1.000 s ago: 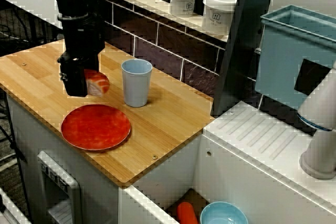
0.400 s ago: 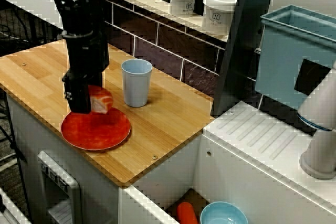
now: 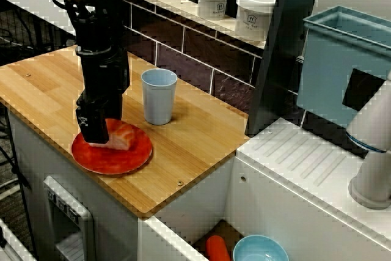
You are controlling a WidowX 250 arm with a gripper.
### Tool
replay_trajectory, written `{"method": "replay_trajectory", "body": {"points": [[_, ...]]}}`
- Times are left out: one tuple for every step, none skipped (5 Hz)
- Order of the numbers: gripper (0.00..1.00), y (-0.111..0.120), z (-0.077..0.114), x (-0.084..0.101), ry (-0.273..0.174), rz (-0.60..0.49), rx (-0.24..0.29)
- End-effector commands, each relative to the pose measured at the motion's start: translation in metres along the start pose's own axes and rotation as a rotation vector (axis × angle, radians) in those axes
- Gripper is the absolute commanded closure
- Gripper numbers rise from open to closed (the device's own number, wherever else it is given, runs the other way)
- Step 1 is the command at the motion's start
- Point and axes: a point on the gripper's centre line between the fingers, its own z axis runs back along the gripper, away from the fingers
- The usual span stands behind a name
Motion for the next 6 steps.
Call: {"method": "replay_trajectory", "body": {"points": [[0.00, 0.022, 0.017, -0.002, -0.043, 0.051, 0.009], [0.00, 0.025, 0.023, -0.003, -0.051, 0.064, 0.003], [0.00, 0.025, 0.030, -0.004, -0.058, 0.064, -0.006], [0.00, 0.025, 0.037, -0.004, -0.066, 0.064, -0.010], [0.00, 0.027, 0.041, -0.004, -0.071, 0.073, -0.015], [0.00, 0.026, 0.045, -0.001, -0.070, 0.078, 0.003]]}}
